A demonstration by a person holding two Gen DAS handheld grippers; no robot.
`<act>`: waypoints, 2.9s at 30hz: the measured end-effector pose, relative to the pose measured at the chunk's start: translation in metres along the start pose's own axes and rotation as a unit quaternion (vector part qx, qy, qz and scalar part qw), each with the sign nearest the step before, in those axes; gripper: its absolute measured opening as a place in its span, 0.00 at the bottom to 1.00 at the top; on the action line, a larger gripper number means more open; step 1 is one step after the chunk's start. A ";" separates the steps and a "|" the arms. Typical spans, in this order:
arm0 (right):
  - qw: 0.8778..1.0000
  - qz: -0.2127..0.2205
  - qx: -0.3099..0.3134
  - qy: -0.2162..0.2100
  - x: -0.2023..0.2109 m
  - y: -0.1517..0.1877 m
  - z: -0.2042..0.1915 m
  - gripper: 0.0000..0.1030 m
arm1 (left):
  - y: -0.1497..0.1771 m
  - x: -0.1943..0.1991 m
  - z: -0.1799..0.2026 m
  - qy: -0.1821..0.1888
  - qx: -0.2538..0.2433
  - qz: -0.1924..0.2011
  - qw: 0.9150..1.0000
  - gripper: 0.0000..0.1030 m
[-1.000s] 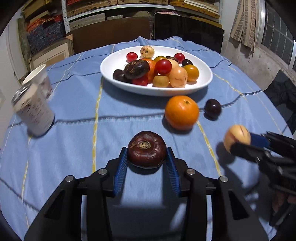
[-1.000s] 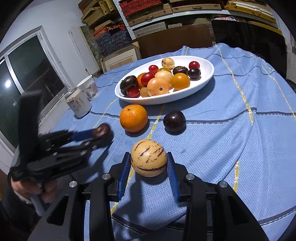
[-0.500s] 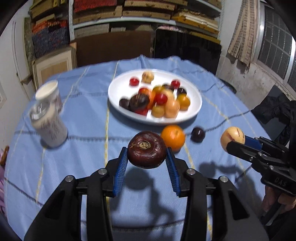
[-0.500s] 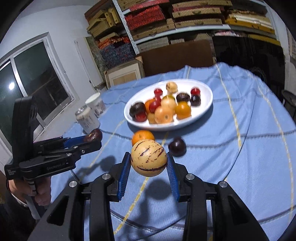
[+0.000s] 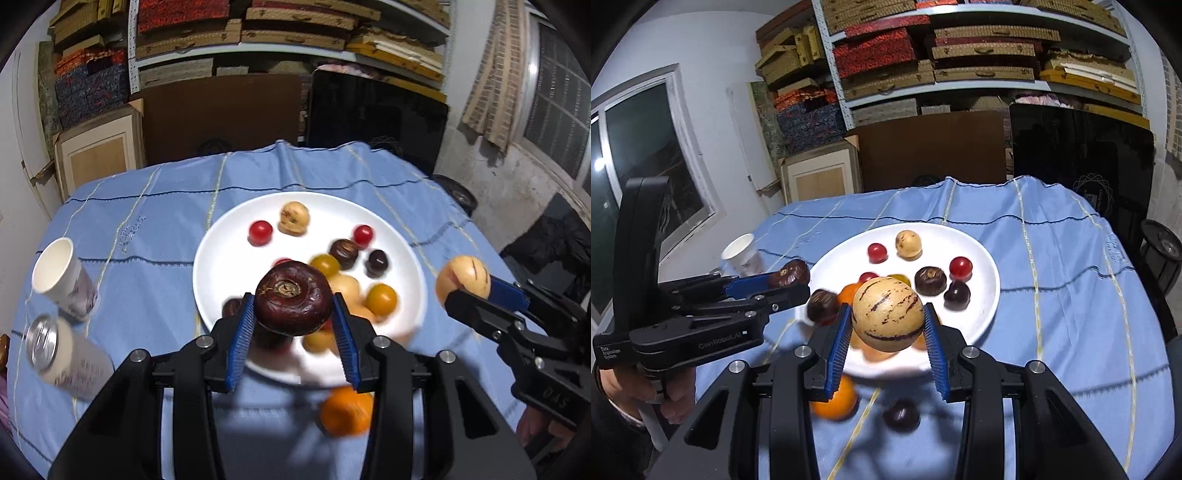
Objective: Organize fruits
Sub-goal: 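Carry both fruits onto the white plate and open both tools, then withdraw both open tools from the plate back to the last fruits, then grasp the mandarin with the left tool while the right grasps the dark brown fruit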
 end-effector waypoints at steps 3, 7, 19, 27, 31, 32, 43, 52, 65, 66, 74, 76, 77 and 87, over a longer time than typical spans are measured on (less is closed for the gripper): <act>1.000 -0.019 -0.004 0.010 -0.025 -0.004 0.008 0.38 | -0.008 -0.023 -0.009 -0.006 0.017 -0.019 1.000 0.40; 0.999 -0.033 -0.006 0.019 -0.053 -0.007 0.015 0.38 | -0.015 -0.052 -0.019 -0.020 0.028 -0.037 0.999 0.40; 0.999 -0.024 -0.027 0.014 -0.047 -0.003 0.011 0.45 | -0.017 -0.048 -0.029 -0.045 0.059 -0.023 0.997 0.69; 0.999 -0.022 -0.023 0.008 -0.010 0.027 0.002 0.54 | 0.016 -0.007 -0.024 -0.053 0.056 -0.007 0.997 0.76; 0.999 -0.024 -0.030 0.007 0.009 0.048 0.000 0.54 | 0.043 0.013 -0.012 -0.047 0.046 -0.007 0.998 0.76; 0.999 -0.023 -0.034 0.006 0.015 0.054 0.000 0.54 | 0.048 0.016 -0.009 -0.046 0.046 -0.008 0.998 0.76; 0.998 -0.023 -0.061 0.001 0.043 0.107 0.000 0.60 | 0.109 0.036 0.012 -0.030 0.041 -0.030 0.998 0.76; 0.997 -0.035 -0.062 -0.005 0.038 0.127 -0.001 0.60 | 0.137 0.031 0.014 -0.043 0.037 -0.046 0.997 0.77; 0.998 -0.027 -0.063 -0.012 0.039 0.127 0.003 0.64 | 0.132 0.005 0.025 -0.049 0.020 -0.067 0.996 0.77; 0.997 -0.029 -0.066 -0.014 0.038 0.128 0.003 0.64 | 0.132 0.002 0.026 -0.049 0.019 -0.068 0.996 0.77; 0.996 -0.038 -0.079 -0.025 0.031 0.131 0.008 0.64 | 0.123 -0.017 0.031 -0.037 0.023 -0.075 0.996 0.77; 0.996 -0.038 -0.079 -0.026 0.031 0.131 0.008 0.64 | 0.121 -0.021 0.034 -0.037 0.019 -0.074 0.996 0.77; 0.996 -0.038 -0.079 -0.025 0.031 0.131 0.009 0.64 | 0.119 -0.023 0.035 -0.038 0.017 -0.074 0.996 0.77; 0.996 -0.036 -0.084 -0.011 0.030 0.132 0.016 0.64 | 0.112 -0.039 0.053 -0.014 -0.006 -0.063 0.998 0.44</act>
Point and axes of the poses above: each gripper's, at about its wrist camera, not at the fingertips, and x roughly against the way its jaws point, z to its right, y to its underside, the point moved 9 cm from there along -x, roughly the way its jaws point, and after that the axes turned 3 degrees about -z, right-handed, at the moved point
